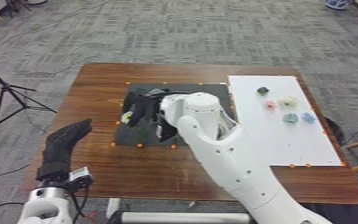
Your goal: Arrange flowers
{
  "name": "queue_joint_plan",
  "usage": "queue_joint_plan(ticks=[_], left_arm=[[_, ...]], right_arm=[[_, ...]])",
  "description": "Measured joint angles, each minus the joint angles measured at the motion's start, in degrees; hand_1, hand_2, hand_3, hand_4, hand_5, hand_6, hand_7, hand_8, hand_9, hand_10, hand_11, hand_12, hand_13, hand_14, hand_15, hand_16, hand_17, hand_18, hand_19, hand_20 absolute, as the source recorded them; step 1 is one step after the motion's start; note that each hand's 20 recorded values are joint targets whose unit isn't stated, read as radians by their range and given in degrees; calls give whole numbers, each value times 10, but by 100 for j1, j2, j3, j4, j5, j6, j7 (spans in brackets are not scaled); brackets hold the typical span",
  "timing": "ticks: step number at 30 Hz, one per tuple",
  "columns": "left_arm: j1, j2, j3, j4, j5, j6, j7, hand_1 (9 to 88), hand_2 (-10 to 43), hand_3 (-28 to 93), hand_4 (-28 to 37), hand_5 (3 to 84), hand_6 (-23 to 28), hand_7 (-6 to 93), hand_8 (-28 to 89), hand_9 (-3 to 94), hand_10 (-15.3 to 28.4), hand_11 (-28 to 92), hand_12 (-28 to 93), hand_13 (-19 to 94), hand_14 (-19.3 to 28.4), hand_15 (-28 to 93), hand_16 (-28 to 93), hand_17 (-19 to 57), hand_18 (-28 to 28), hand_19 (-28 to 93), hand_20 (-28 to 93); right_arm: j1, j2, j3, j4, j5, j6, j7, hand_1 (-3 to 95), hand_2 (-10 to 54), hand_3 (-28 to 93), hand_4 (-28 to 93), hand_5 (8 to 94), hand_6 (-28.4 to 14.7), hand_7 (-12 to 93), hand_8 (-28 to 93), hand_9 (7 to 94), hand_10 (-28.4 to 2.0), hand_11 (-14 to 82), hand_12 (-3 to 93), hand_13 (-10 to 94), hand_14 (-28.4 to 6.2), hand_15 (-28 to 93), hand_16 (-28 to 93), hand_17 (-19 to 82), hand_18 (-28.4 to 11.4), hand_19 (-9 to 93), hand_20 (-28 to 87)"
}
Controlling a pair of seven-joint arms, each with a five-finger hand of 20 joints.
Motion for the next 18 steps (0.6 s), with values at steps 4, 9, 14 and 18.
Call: queue_joint_plan(ticks=[4, 9, 14, 18], left_arm=[[18, 3, -13, 0, 0, -17, 3, 240, 10, 677, -283, 539, -17, 168, -106, 494, 142, 189, 93, 375, 152, 146, -16, 43, 106, 97, 136], [14, 3, -13, 2, -1, -26, 4, 240, 11, 676, -283, 540, -16, 168, -105, 494, 142, 189, 94, 375, 152, 146, -16, 43, 106, 97, 136], [14, 6, -13, 3, -1, -32, 3, 240, 10, 676, -283, 540, -15, 166, -105, 494, 142, 190, 94, 375, 153, 146, -16, 43, 106, 96, 136], [19, 7, -14, 3, -1, -33, 4, 240, 11, 675, -283, 540, -15, 166, -105, 494, 142, 190, 94, 375, 152, 145, -16, 43, 106, 96, 137]], right_arm=[[-14, 50, -30, 7, 133, 207, -60, 380, -95, 632, -143, 619, 1, 138, -79, 686, -127, 97, 168, 893, -48, 476, 337, 586, -145, 932, 436], [-82, 103, -68, 19, 564, 595, -60, 364, -95, 642, -142, 507, 14, 119, -82, 657, -136, 93, 168, 882, -56, 464, 344, 574, -151, 932, 439], [-123, 103, -70, 11, 485, 534, -82, 354, -95, 633, -137, 573, -1, 121, -92, 664, -136, 92, 162, 874, -60, 452, 341, 562, -155, 932, 434], [-147, 112, -83, 11, 518, 548, -75, 339, -95, 634, -130, 540, -7, 112, -85, 614, -138, 83, 156, 852, -69, 431, 340, 539, -168, 925, 431]])
